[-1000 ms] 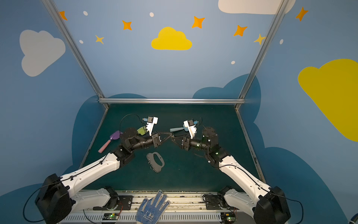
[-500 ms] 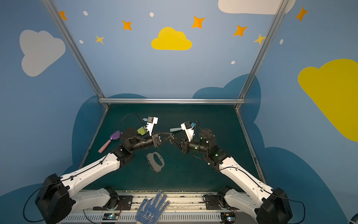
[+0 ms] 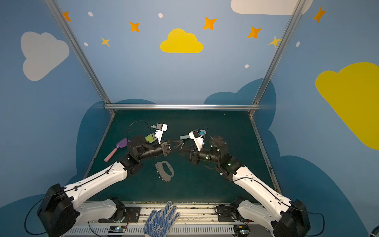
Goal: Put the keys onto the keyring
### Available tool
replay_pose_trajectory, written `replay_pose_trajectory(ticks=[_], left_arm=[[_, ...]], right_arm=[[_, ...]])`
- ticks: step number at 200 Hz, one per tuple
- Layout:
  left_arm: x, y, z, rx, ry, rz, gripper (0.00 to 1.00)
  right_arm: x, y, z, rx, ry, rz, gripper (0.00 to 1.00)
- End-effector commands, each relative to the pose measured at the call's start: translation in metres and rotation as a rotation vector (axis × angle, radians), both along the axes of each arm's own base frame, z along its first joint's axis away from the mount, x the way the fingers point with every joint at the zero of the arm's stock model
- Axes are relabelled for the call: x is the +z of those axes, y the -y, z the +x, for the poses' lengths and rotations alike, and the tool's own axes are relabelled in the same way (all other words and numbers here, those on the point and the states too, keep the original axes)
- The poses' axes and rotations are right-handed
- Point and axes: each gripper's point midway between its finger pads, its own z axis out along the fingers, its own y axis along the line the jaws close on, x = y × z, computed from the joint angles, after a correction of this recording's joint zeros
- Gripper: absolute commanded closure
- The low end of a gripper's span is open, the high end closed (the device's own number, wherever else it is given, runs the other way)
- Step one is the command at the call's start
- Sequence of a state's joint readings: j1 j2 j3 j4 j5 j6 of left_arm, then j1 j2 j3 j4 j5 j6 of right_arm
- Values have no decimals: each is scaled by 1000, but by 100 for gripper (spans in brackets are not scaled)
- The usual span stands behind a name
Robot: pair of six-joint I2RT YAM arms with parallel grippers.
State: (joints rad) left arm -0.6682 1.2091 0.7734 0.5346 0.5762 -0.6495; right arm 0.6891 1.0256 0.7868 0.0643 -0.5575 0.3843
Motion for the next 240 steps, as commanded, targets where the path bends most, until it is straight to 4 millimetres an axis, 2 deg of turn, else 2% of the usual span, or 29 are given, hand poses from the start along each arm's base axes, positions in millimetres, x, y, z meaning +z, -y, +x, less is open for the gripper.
replay_pose_trajectory(ticks=[1, 41, 67, 93, 103, 112, 131, 140, 142, 152, 188, 217, 240], left_arm=[[0, -4, 2, 29, 29, -3, 88], [5, -1, -1, 1, 24, -30, 87], [9, 1, -5, -30, 25, -42, 87], [5, 0, -3, -14, 18, -3, 89], [0, -2, 2, 15, -3, 23, 84], [-12, -6, 9, 63, -53, 67, 71], [-42, -19, 25, 182, -163, 189, 71], [-59, -25, 30, 226, -220, 243, 66], [-63, -26, 31, 234, -233, 252, 65], [-80, -30, 34, 260, -292, 292, 57], [-142, -31, 27, 236, -492, 462, 56], [-192, -29, 15, 183, -614, 578, 59], [-219, -33, 10, 150, -635, 675, 54]], right_arm=[[13, 18, 2, -53, 6, 35, 62], [26, 39, 21, -101, -108, 206, 62], [38, 38, 29, -51, -150, 297, 64], [24, 36, 38, -70, -188, 274, 66], [19, 38, 40, -93, -190, 254, 65], [10, 41, 43, -125, -201, 222, 65], [-11, 51, 50, -204, -235, 155, 66], [-16, 54, 52, -227, -245, 136, 66], [-29, 56, 51, -240, -267, 113, 66], [-44, 61, 50, -269, -288, 72, 66], [-81, 74, 45, -334, -330, -43, 63], [-93, 73, 40, -315, -353, -60, 63], [-100, 74, 38, -310, -363, -71, 63]])
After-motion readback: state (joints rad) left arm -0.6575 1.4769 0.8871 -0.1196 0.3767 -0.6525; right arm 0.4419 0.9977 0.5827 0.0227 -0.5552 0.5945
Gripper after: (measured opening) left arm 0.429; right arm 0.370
